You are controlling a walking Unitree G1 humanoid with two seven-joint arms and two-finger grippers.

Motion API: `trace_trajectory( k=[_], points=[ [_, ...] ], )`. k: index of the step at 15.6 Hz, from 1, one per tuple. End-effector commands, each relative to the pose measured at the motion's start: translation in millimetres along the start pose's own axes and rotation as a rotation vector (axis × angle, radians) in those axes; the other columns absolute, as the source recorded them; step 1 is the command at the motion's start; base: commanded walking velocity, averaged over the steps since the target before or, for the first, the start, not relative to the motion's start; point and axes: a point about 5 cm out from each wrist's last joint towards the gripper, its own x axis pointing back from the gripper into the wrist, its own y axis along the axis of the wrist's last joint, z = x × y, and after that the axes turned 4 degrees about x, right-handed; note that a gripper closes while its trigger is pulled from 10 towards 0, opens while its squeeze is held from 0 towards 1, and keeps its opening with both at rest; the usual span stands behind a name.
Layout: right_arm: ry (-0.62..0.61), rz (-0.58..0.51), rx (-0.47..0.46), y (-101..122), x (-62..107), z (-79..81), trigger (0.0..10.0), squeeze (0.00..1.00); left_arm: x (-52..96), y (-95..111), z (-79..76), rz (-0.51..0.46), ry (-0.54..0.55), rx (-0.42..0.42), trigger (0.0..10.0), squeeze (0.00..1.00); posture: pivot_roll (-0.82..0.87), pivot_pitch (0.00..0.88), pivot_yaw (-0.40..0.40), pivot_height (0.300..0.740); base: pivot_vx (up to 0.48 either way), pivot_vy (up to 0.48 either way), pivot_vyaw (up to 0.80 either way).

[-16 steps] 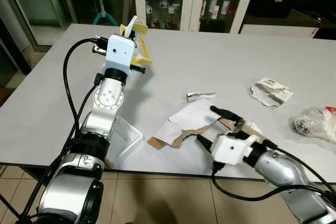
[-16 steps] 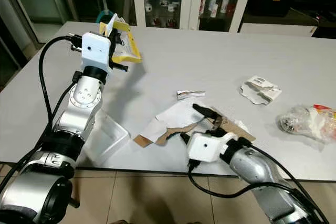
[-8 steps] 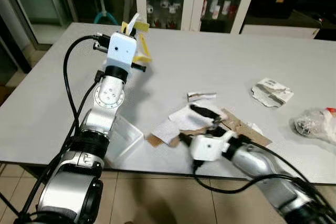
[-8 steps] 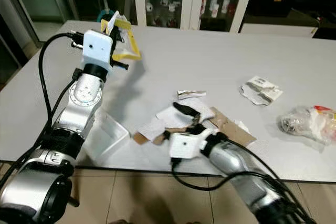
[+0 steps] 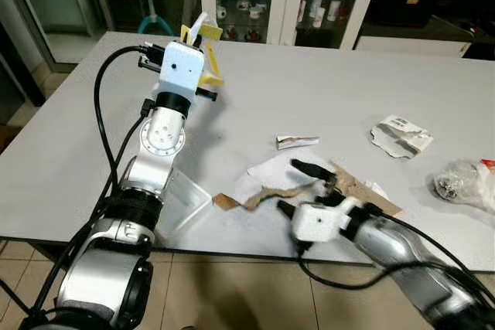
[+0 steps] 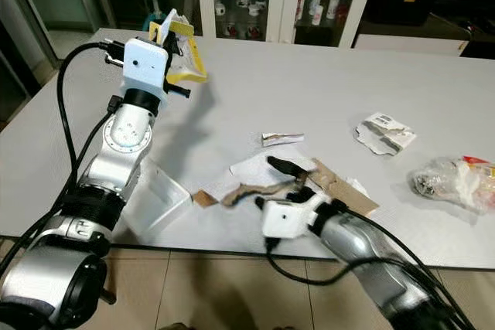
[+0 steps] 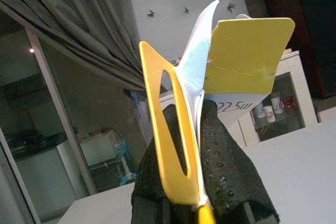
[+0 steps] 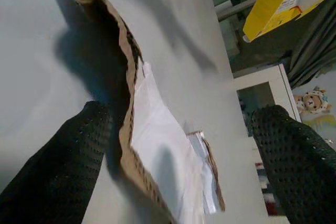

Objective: Picking trash to rubbish bin

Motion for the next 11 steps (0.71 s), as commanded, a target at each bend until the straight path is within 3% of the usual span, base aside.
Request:
trace_trajectory(
  k=[1,5,11],
  points=[
    [-0.011,0.015,0.006,-2.2,12.8,-8.4,10.0,0.00,-5.6,7.3,-3.3,-0.030,-0.011,-0.002,10.0,0.00,-0.10,0.036,-0.019,0.740,0.000,0.000,0.00],
    [0.007,0.027,0.003,-1.3,23.5,-8.8,10.0,0.00,-5.3,5.4,-6.4,-0.021,-0.022,0.003,10.0,0.00,-0.12,0.045,-0.020,0.740,0.000,0.000,0.00],
    [0.027,0.008,-0.147,8.6,15.1,3.3,10.0,0.00,-4.7,4.7,-9.7,-0.022,-0.028,0.008,10.0,0.00,-0.10,0.037,-0.028,0.740,0.000,0.000,0.00]
  ],
)
